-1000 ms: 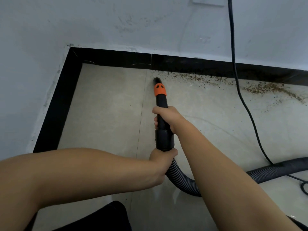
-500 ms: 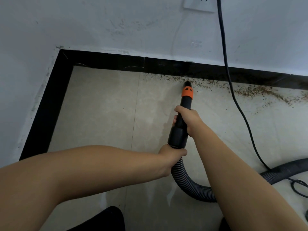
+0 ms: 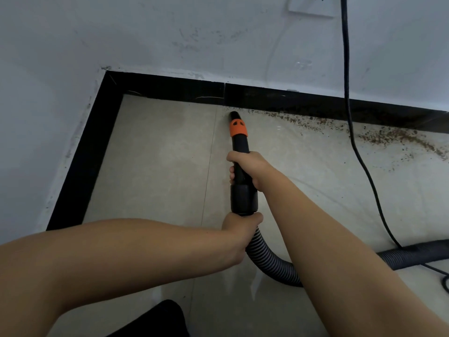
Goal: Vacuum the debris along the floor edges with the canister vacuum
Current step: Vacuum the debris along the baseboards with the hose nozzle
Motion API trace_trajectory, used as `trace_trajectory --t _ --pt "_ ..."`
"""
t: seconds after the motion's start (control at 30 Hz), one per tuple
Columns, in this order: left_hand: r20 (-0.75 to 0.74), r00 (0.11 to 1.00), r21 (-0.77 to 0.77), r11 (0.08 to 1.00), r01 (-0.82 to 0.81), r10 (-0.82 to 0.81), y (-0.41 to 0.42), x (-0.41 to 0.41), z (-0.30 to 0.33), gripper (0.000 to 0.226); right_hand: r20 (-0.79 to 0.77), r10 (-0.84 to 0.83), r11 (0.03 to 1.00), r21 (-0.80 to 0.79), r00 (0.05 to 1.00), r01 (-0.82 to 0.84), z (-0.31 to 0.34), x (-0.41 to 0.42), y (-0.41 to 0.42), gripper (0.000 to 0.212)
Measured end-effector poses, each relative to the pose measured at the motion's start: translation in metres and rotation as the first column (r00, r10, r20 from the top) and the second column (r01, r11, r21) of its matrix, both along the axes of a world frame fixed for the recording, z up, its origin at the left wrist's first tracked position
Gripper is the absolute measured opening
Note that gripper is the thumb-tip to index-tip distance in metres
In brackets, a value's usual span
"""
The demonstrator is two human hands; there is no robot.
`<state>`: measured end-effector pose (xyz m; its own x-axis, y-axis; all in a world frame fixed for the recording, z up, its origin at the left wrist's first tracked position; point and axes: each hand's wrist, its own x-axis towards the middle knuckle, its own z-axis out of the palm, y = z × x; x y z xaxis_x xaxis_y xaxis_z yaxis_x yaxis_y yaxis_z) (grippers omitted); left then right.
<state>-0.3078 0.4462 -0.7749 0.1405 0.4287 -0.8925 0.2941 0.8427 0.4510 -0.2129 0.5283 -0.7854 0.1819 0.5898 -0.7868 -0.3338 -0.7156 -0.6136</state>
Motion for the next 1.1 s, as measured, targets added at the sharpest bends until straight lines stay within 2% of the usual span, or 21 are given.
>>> trace_trajectory --t 0.23,0.47,0.8,0.97,1.1 --pt "-0.035 0.998 0.107 0.993 -0.043 0.047 0.012 -0.007 0.0 0.008 -0.072 0.047 0.999 0.021 0.996 -0.046 0.006 -0.011 0.02 0.012" --pt "-0.034 0.998 0.081 0.995 0.05 -0.047 0.015 0.004 -0.008 0.016 -0.015 -0.159 0.987 0.018 0.987 0.159 -0.003 0.01 0.006 0.01" --pt "-0.007 0.987 0.031 0.987 0.159 -0.159 0.001 0.039 -0.012 0.018 0.062 -0.266 0.964 -0.005 0.962 0.267 -0.005 0.05 -0.02 0.011" --pt "0.008 0.989 0.032 0.988 0.149 -0.149 0.0 0.043 -0.009 0.018 0.08 -0.24 0.97 -0.011 0.967 0.242 -0.003 0.054 -0.017 0.011" --pt "0.013 0.997 0.021 0.997 0.073 -0.073 0.004 0.032 -0.007 0.011 0.078 -0.129 0.991 -0.011 0.989 0.13 -0.001 0.037 -0.003 0.011"
